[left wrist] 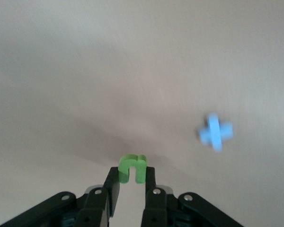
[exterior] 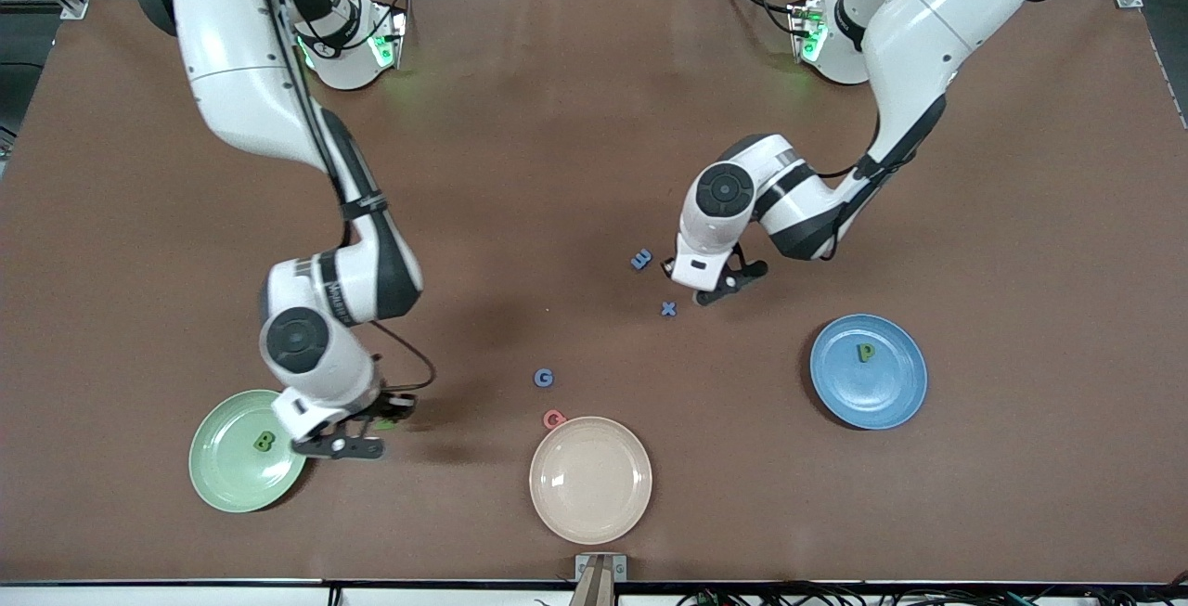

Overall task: Sort upper and lower case letters into plates
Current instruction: 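Drop the n on the blue plate while the right gripper drops N on green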

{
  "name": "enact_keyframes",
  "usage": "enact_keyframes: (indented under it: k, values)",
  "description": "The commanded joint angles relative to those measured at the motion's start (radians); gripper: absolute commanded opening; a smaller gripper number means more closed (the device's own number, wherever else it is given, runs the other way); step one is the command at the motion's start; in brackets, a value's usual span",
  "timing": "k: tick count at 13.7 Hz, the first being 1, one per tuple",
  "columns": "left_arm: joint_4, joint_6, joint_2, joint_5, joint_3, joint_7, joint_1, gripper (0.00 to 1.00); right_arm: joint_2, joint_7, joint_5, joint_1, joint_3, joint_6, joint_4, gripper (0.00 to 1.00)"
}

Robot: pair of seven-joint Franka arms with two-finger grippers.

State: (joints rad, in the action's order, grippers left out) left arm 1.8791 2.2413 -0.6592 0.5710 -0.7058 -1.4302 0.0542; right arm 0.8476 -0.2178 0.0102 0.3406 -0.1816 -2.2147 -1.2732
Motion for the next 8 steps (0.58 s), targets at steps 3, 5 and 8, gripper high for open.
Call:
enact_keyframes:
  k: [3,5,8]
  values:
    - [-0.058,-0.072,0.021,0.166,0.008,0.095,0.204,0.01,-0.001,0.274,0.005,-0.040,-0.101,-0.008,-0.026,0.05]
    - [-0.103,-0.071,-0.002,0.171,0.006,0.224,0.309,0.02,0.013,0.320,0.029,-0.064,-0.101,-0.034,-0.025,0.15]
    - [-0.136,-0.069,-0.084,0.152,0.008,0.420,0.380,0.50,0.021,0.321,0.053,-0.092,-0.101,-0.108,-0.037,0.91]
